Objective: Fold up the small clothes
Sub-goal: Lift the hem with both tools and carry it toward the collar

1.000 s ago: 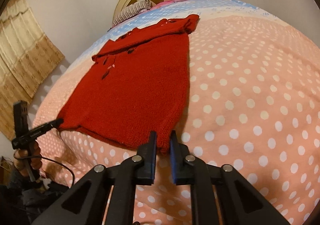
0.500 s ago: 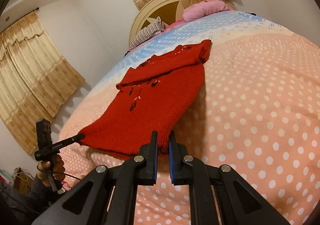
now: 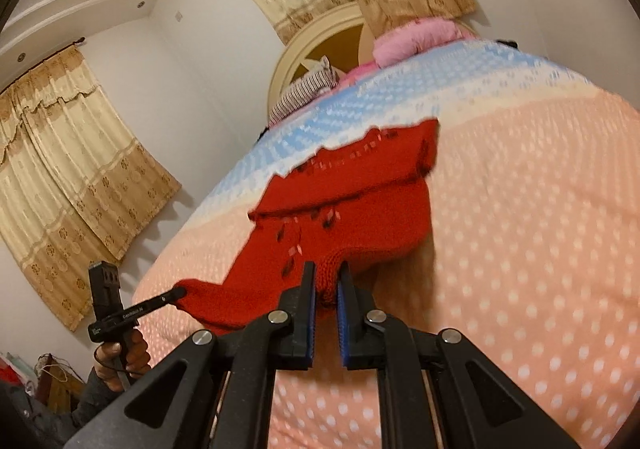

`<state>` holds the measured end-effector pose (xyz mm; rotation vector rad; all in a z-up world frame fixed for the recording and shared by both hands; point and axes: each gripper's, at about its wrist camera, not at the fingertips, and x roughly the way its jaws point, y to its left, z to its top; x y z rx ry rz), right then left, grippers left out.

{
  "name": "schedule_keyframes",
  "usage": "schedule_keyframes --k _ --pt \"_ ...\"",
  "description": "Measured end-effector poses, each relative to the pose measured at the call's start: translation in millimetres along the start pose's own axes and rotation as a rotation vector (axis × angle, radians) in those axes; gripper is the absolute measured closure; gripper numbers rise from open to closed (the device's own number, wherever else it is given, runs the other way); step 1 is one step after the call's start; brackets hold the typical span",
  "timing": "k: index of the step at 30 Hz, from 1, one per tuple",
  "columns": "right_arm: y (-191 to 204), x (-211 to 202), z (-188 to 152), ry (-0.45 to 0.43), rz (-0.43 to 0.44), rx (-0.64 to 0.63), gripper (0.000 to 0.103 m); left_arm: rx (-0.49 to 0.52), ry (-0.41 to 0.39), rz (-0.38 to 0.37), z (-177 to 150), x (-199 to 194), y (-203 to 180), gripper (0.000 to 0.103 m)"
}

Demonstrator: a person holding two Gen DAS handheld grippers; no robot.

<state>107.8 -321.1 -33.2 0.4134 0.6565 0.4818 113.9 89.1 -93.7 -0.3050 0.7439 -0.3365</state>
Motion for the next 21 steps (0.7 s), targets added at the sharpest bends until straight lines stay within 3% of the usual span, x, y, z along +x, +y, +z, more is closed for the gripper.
schedule_keyframes --k 9,21 --pt "22.0 17.9 74.7 -0.063 0.013 -0.052 0.095 -0.030 -0.063 -0.008 68.9 11.0 4.0 0.095" --pt "15.7 82.2 157.2 -0.052 -0.030 -0.062 0.095 -0.031 -0.076 0.021 150.0 57.5 10.1 0.095"
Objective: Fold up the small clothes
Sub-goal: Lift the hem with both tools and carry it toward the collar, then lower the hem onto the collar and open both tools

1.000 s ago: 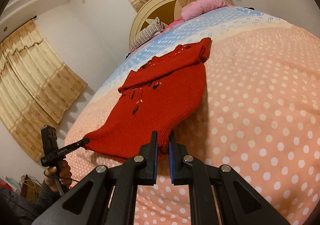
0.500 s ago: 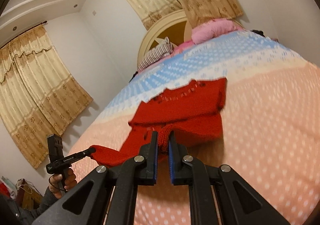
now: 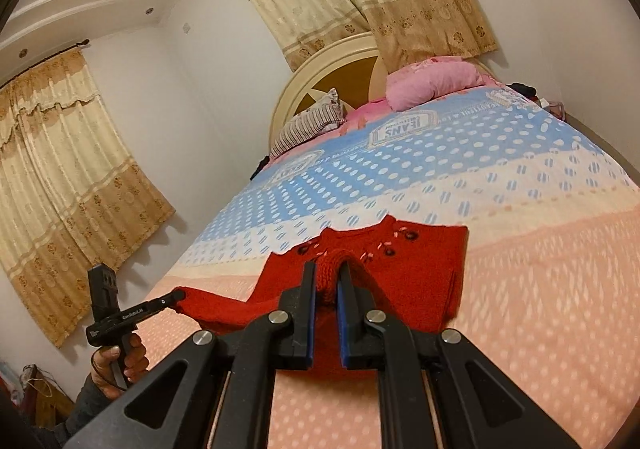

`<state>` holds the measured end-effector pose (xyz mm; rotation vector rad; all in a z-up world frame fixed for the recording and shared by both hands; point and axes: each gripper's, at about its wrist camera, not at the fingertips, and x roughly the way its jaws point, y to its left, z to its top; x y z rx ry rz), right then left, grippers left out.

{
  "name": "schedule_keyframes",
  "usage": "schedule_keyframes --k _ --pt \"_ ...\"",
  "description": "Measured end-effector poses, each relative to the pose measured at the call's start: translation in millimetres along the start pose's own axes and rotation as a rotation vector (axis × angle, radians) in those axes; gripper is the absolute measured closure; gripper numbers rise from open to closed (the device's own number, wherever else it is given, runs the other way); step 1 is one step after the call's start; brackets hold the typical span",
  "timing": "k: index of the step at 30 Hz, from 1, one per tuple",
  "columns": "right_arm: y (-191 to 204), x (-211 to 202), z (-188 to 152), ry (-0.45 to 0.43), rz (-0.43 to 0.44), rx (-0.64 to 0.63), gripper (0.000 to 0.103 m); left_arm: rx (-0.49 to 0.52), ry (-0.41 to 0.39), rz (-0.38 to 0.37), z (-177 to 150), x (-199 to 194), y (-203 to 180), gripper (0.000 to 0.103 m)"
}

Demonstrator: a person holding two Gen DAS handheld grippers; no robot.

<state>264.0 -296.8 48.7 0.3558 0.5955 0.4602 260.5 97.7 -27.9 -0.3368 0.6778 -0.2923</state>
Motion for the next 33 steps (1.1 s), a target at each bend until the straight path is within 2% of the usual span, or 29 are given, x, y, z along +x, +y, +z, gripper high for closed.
schedule_keyframes --k 7,12,15,20,24,27,29,31,32,33 --pt "-23.4 45.2 26.9 0.019 -0.048 0.015 0.095 0.005 0.010 0.036 35.3 38.8 6.1 0.095" --pt "-44.1 81.6 39.4 0.039 -0.088 0.037 0.095 -0.003 0.038 0.081 53.9 75.9 17.7 0.095" --pt "-60.8 109.2 43.6 0.060 -0.118 0.060 0.095 -0.007 0.070 0.084 62.5 102.5 23.7 0.095" --pt "-88.2 156.2 43.8 0.114 -0.191 0.071 0.095 0.039 0.138 0.155 61.0 153.3 26.3 0.095" --pt "-106.3 188.5 40.5 0.151 -0.241 0.072 0.095 0.042 0.172 0.182 55.2 177.2 30.7 0.095" --pt "-118.0 208.7 36.5 0.184 -0.252 0.072 0.095 0.048 0.171 0.214 54.3 189.1 34.9 0.094" --pt "-124.7 222.4 35.2 0.214 -0.235 0.078 0.095 0.037 0.171 0.243 55.5 194.2 38.6 0.087" --pt "-126.5 228.4 35.2 0.219 -0.257 0.070 0.094 0.033 0.141 0.272 57.2 192.2 42.0 0.087" --pt "-127.3 228.4 35.0 0.216 -0.249 0.077 0.092 0.035 0.136 0.271 57.2 189.5 43.4 0.087" --pt "-127.4 227.3 34.4 0.213 -0.245 0.083 0.084 0.034 0.131 0.276 57.2 186.5 44.9 0.087"
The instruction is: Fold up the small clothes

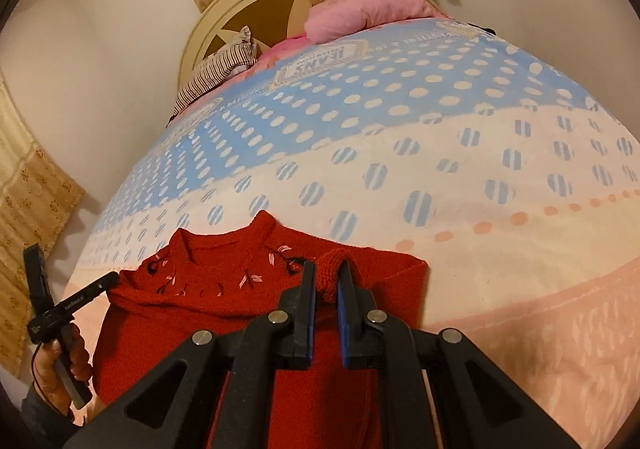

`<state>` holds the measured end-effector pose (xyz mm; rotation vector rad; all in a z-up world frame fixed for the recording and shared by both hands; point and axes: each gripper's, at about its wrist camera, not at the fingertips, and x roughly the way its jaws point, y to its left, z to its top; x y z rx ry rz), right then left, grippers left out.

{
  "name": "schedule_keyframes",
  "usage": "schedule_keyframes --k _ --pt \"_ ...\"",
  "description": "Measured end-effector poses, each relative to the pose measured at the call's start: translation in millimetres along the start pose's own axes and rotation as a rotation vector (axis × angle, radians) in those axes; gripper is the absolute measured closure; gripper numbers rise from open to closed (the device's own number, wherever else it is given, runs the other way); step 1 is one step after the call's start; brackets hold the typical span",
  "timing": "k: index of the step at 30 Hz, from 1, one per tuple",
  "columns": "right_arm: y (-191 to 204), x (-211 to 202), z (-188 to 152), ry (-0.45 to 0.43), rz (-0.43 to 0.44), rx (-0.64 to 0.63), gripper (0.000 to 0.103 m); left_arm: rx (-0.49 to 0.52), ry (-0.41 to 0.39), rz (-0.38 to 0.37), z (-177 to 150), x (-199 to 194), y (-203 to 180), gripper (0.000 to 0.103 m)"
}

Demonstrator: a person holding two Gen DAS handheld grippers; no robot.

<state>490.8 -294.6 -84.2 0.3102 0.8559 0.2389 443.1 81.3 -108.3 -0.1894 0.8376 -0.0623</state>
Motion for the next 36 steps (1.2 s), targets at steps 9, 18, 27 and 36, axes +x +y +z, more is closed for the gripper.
schedule_keyframes --k 9,18,27,36 --pt "-1.6 -20.2 -17.6 -0.045 -0.018 -0.019 0.057 0.073 -0.048 0.096 -15.3 -21.9 8.0 0.046" --pt "-3.4 -36.2 -64.7 0.018 0.040 0.000 0.057 0.119 -0.022 0.058 -53.2 -38.7 3.3 0.046" --pt "-6.8 -71.9 -107.6 0.038 0.054 -0.001 0.057 0.149 -0.038 0.067 -97.9 -66.2 1.9 0.043" --pt "-5.9 -63.4 -140.6 0.102 -0.055 -0.065 0.057 0.145 -0.053 0.151 -114.6 -61.4 10.3 0.024"
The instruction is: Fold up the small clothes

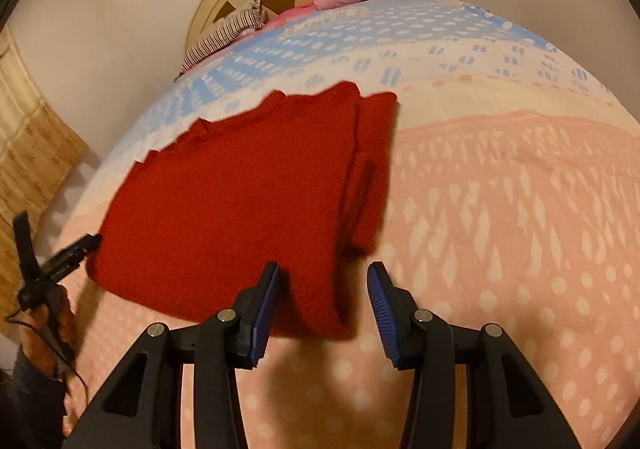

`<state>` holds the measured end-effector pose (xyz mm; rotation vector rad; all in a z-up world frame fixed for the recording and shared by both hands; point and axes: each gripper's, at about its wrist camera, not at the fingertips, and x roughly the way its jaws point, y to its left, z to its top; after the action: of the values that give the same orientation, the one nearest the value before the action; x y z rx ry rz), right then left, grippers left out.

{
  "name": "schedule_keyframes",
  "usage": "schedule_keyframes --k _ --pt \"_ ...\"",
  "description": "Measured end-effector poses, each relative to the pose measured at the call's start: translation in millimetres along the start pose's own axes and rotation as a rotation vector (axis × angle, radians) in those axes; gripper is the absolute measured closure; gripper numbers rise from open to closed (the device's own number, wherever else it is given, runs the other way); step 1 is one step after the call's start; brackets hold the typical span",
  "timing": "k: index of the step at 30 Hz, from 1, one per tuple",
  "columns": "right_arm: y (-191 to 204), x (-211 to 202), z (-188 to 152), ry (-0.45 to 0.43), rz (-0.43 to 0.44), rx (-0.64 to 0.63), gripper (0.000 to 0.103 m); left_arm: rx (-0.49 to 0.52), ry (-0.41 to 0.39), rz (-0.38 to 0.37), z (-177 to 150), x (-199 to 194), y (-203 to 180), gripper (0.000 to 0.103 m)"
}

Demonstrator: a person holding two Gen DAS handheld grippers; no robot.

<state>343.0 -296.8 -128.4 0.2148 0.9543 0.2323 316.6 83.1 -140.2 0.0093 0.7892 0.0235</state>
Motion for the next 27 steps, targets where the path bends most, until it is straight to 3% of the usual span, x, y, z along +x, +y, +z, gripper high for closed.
schedule_keyframes --k 6,12,19,22,27 --pt "0.8 -6.3 0.3 -0.026 -0.046 0.010 0.058 -0.058 -0.002 -0.018 -2.3 -3.9 9.4 0.023" --pt "36.8 -39.0 15.2 -0.142 -0.042 -0.086 0.057 -0.058 -0.042 -0.029 1.1 -11.6 9.6 0.023" --pt "95.5 3.1 30.3 -0.059 0.032 -0.223 0.057 -0.068 -0.020 -0.018 9.0 3.1 6.5 0.023" --pt "108.9 38.3 34.7 0.024 0.003 -0.241 0.057 -0.073 0.024 -0.016 9.1 16.3 8.0 0.022" --pt "108.8 74.2 44.5 0.045 -0.053 -0.223 0.057 -0.125 0.066 -0.009 12.9 31.8 17.0 0.004"
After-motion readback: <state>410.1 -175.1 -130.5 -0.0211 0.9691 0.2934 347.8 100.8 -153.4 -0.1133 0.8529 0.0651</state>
